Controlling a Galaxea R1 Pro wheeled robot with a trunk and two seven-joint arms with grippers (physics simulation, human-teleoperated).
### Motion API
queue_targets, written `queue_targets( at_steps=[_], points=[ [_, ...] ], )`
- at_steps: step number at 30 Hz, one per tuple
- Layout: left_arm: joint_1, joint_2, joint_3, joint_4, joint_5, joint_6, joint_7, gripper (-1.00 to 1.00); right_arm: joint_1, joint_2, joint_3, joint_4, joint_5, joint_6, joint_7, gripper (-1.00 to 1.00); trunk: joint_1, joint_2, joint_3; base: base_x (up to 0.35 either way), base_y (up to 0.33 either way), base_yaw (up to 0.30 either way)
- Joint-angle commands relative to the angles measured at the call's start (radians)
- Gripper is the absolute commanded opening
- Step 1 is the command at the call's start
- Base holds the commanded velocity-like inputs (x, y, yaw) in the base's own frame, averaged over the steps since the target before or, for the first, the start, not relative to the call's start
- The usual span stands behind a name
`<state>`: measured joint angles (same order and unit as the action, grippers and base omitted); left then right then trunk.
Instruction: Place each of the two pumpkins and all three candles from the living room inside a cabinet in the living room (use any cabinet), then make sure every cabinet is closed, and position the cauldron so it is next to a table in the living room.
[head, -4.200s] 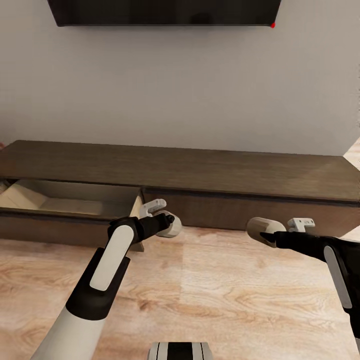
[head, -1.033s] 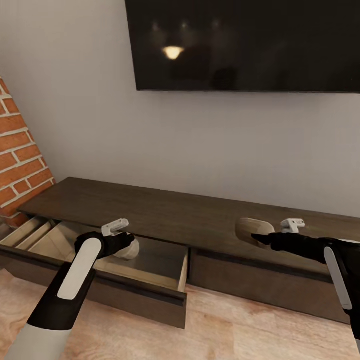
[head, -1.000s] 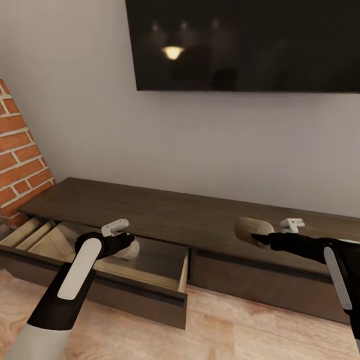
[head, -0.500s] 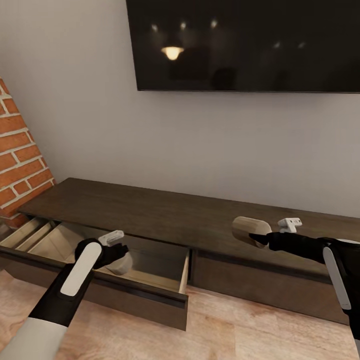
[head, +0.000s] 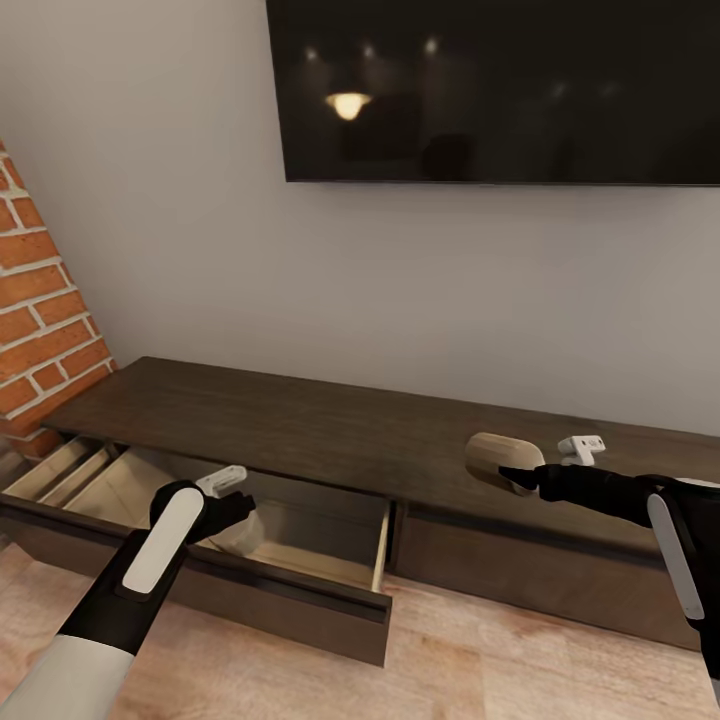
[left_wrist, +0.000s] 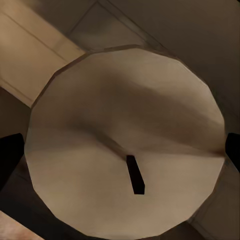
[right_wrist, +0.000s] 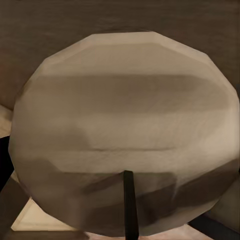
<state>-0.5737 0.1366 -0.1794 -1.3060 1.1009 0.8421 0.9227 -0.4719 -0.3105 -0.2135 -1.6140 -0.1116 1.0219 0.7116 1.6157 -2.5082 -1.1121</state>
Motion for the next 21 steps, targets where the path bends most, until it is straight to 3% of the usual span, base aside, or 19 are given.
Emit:
queue_targets(
  at_steps=[1,6,10,15,21],
  points=[
    [0.000,0.000,0.000,0.001,-0.002,0.002,0.000,-1.00,0.000,0.000,0.000,0.000,0.000,0.000,0.000,-1.00,0.000,0.000,0.000,0.113,0.008,0.000],
    [0.005,0.001,0.000,0.023,-0.002,-0.028,-0.005,-1.00,0.001,0.002,0.002,-0.001,0.000,0.000,0.000,-1.00,0.000,0.000,0.000,0.205,0.002,0.000],
    [0.000,0.006,-0.001,0.102,-0.007,-0.065,-0.061,-1.00,0.001,0.002,0.002,0.000,0.000,0.002,0.000,-1.00,0.000,0.000,0.000,0.020,0.000,0.000],
    [-0.004,0.006,-0.003,0.137,-0.012,-0.083,-0.123,-1.00,0.000,0.001,0.002,-0.001,0.000,0.003,0.002,-1.00,0.000,0.000,0.000,0.004,0.000,0.000],
    [-0.007,0.005,-0.006,0.150,-0.014,-0.104,-0.139,-1.00,0.000,0.001,0.002,-0.001,0.000,0.003,0.002,-1.00,0.000,0.000,0.000,0.129,0.000,0.000]
  ],
)
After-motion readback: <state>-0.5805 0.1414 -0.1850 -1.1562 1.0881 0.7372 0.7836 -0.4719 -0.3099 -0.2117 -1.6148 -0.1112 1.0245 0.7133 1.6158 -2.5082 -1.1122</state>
